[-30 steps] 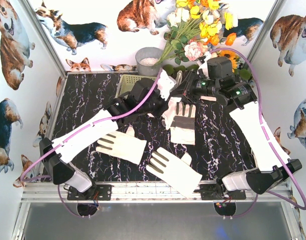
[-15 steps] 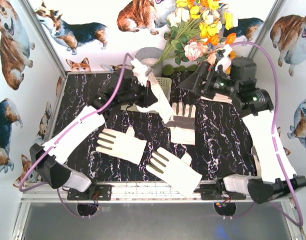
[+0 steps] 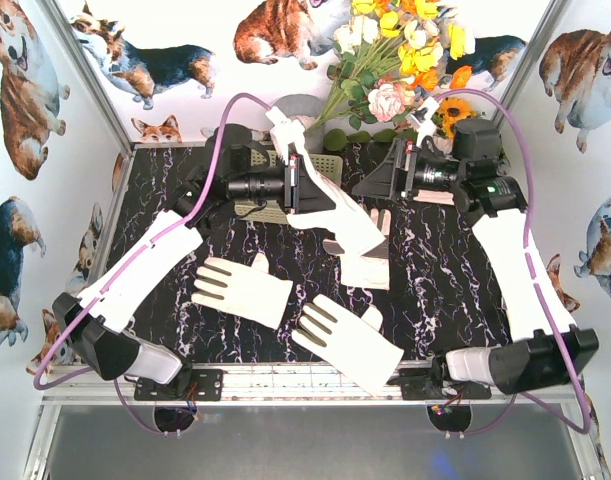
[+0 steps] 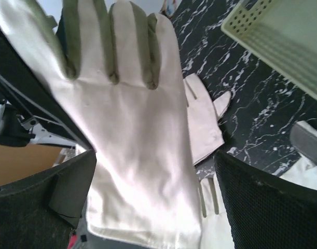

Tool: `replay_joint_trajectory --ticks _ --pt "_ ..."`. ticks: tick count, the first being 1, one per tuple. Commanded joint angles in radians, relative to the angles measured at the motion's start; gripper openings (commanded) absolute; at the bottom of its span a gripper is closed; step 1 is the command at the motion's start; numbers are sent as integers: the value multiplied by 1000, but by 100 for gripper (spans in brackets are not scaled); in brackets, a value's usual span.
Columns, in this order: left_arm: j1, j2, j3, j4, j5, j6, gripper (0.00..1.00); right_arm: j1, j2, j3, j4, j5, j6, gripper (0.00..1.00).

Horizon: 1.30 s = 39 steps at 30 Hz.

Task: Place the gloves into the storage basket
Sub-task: Adjust the glove, then pair the glove with the glove.

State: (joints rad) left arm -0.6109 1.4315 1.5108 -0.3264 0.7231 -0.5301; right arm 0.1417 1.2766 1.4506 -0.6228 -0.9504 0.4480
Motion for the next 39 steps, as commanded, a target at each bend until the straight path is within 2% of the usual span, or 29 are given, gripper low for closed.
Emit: replay_joint_trajectory --ticks 1,8,17,20,23,27,31,33,35,36,39 --pt "-8 5 78 102 110 -89 0 -5 37 28 73 -162 41 100" --pt "-16 39 156 104 152 -110 0 -5 53 -43 216 -252 229 98" --pt "-16 60 179 106 186 -123 0 -4 59 -146 809 -395 737 95" --pt "-16 65 182 138 198 -145 0 4 77 -172 1031 -419 931 90" --pt "-17 65 187 150 209 -154 0 9 90 -176 1115 -420 1002 83" --pt "-13 64 187 78 197 -99 0 7 82 -165 1064 -383 952 65" --pt "4 48 162 8 140 -40 0 3 42 -136 797 -309 718 47" --pt "11 37 141 5 109 -33 0 1 20 -108 626 -267 579 30" --pt "11 40 130 5 81 -32 0 1 4 -99 530 -235 494 5" --pt "10 46 128 6 65 -36 0 1 -5 -99 500 -216 465 0" --pt "10 72 125 -20 -15 -39 0 1 -44 -100 328 -106 305 0"
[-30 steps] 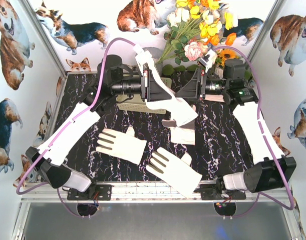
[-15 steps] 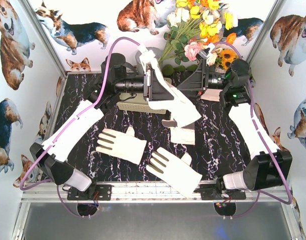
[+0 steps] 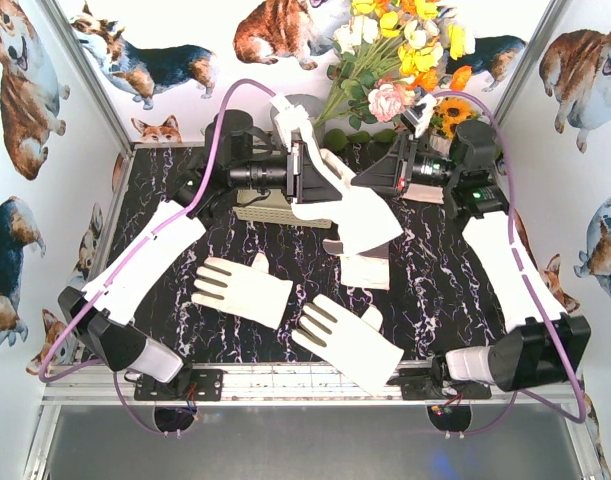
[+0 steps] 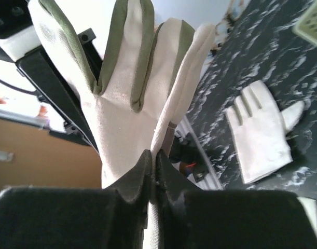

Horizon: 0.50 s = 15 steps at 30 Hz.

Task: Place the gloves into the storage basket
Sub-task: Pair the glove with the glove.

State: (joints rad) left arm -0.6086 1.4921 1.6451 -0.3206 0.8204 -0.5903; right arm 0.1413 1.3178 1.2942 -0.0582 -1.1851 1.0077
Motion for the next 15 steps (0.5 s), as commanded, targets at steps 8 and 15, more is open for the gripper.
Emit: replay_joint_trajectory --ticks 8,15 --pt "-26 177 -1 -63 -450 -47 0 7 -303 -123 -520 722 -600 0" --pt "-89 513 264 -176 -532 -18 0 32 -355 -315 -528 1000 -723 0"
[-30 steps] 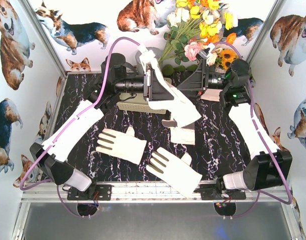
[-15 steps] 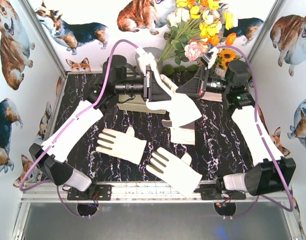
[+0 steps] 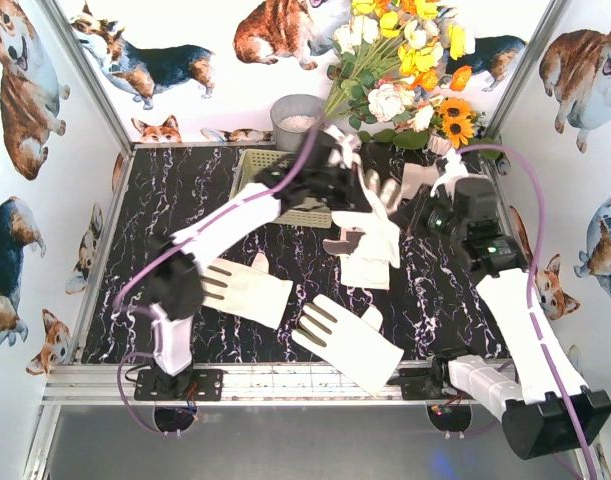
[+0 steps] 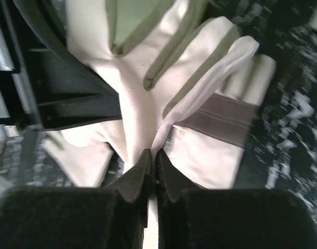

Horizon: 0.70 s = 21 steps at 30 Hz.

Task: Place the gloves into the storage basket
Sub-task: Pair the glove with the glove.

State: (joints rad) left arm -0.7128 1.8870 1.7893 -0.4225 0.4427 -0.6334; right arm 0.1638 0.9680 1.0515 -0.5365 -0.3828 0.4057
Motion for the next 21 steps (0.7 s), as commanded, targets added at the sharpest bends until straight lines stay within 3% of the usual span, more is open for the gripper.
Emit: replay_joint_trajectory --ticks 1,7,17,21 --pt "16 150 149 -89 -160 35 0 10 4 -90 -39 212 -128 0" --pt "16 304 240 -174 -135 62 0 14 120 -126 34 312 -155 0" --pt "23 329 201 -135 -199 46 1 14 285 -90 113 321 -184 0" --pt "30 369 194 -155 -188 44 13 13 423 -98 100 307 -184 0"
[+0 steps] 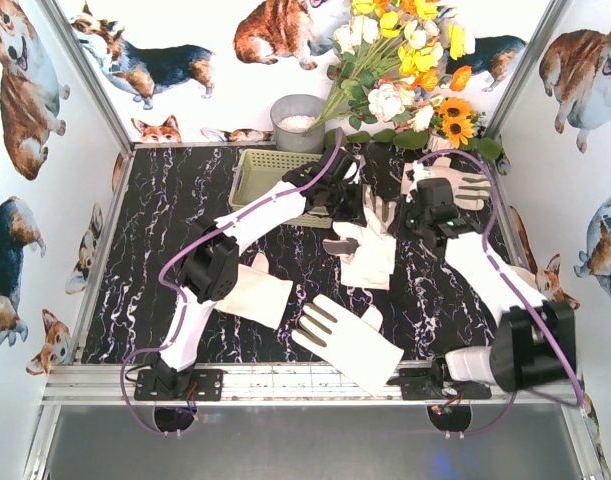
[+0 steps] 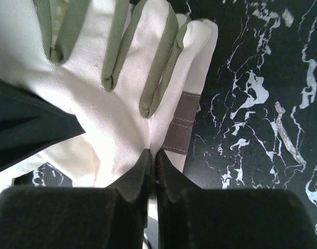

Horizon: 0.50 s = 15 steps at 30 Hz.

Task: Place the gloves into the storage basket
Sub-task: Pair the glove with the glove.

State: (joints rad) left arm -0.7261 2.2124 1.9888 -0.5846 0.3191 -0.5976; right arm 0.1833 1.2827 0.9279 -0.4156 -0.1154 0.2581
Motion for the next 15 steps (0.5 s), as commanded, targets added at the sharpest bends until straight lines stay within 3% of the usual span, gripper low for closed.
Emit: replay_joint_trajectory --ticks 1,2,6,10,15 --pt "44 41 -12 2 -73 12 20 -6 153 40 -45 41 -36 0" --pt "44 32 -25 1 -80 15 28 -7 197 62 -76 46 -38 0" --pt "48 -32 -91 4 -112 33 44 -7 361 149 -168 32 -52 0" --pt "53 -130 -195 8 -162 42 53 -7 386 158 -151 18 -47 0" --pt "79 -238 -406 109 -147 -11 57 -7 350 135 -135 29 -39 0"
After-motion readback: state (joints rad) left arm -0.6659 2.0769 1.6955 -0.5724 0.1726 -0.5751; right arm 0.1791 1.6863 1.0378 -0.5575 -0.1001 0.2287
